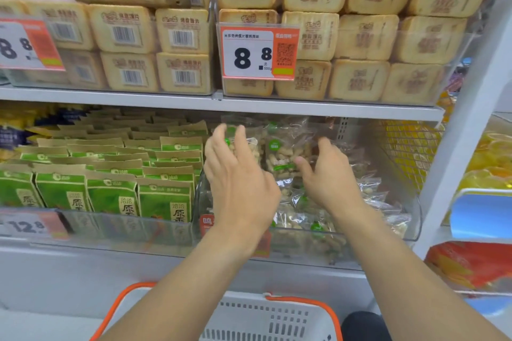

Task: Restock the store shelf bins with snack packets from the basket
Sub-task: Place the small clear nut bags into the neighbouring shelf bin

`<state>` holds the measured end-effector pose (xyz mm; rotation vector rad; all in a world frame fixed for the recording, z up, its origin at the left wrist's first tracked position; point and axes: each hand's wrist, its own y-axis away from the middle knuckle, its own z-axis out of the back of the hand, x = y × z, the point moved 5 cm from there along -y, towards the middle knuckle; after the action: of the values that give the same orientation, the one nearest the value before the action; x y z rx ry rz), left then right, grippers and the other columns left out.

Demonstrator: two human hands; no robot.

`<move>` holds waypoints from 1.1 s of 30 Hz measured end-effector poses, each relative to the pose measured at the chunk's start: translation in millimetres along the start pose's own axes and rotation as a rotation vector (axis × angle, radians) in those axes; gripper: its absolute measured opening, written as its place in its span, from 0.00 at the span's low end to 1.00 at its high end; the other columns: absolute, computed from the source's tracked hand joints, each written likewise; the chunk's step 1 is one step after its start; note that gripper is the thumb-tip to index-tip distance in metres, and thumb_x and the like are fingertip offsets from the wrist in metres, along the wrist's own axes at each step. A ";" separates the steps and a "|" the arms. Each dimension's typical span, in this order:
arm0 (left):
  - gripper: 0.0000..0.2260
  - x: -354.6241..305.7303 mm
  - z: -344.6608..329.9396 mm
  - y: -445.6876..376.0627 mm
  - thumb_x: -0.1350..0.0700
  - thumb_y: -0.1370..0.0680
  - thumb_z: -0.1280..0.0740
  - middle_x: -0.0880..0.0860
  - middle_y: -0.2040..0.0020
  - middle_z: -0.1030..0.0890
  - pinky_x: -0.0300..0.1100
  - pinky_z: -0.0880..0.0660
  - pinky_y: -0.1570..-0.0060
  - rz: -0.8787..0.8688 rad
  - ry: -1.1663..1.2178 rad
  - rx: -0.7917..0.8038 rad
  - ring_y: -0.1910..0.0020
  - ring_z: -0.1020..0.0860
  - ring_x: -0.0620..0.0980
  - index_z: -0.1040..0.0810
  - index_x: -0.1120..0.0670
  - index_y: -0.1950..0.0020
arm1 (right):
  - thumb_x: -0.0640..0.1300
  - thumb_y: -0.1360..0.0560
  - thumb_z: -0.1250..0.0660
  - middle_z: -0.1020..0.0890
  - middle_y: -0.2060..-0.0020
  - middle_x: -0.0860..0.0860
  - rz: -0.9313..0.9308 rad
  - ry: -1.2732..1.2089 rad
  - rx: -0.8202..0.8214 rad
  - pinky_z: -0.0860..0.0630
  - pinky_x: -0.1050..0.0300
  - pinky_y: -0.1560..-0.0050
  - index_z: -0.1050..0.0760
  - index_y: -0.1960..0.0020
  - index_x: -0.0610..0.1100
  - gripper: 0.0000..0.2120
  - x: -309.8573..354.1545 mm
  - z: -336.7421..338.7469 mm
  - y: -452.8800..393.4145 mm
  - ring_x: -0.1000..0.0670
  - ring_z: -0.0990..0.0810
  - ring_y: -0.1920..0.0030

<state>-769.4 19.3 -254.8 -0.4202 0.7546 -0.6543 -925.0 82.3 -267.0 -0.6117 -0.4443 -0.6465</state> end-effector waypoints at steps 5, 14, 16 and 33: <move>0.29 5.4 -13.8 17.6 0.49 0.22 0.39 0.62 0.27 0.42 0.54 0.38 0.34 0.066 -0.240 0.302 0.32 0.37 0.61 0.43 0.55 0.24 | 0.45 0.19 0.35 0.22 0.53 0.43 0.000 -0.033 -0.015 0.31 0.50 0.56 0.31 0.37 0.39 0.14 0.4 -5.2 -0.3 0.39 0.23 0.50; 0.32 25.3 -30.1 16.2 0.38 0.18 0.54 0.59 0.20 0.63 0.55 0.51 0.23 -0.045 -0.273 0.534 0.20 0.59 0.58 0.60 0.50 0.19 | 0.46 0.21 0.31 0.20 0.56 0.44 -0.110 -0.100 -0.014 0.32 0.56 0.55 0.26 0.36 0.42 0.16 -6.9 -8.9 -5.6 0.39 0.21 0.51; 0.33 29.7 -29.7 13.9 0.35 0.19 0.56 0.58 0.20 0.64 0.55 0.51 0.23 -0.059 -0.310 0.572 0.20 0.59 0.57 0.60 0.49 0.19 | 0.46 0.21 0.32 0.18 0.54 0.43 -0.109 -0.084 0.007 0.31 0.55 0.55 0.26 0.37 0.42 0.14 -7.2 -11.2 -6.3 0.39 0.21 0.49; 0.31 16.5 -17.0 10.5 0.39 0.22 0.49 0.58 0.20 0.50 0.55 0.39 0.27 -0.173 -0.127 0.296 0.21 0.49 0.57 0.43 0.49 0.21 | 0.44 0.19 0.38 0.34 0.33 0.41 0.163 -0.047 -0.020 0.26 0.51 0.45 0.37 0.24 0.49 0.23 16.3 -8.5 7.9 0.38 0.24 0.42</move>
<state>-768.9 13.7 -280.1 -0.2533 0.4945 -0.8791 -906.5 75.0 -267.2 -0.6764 -0.4276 -0.4825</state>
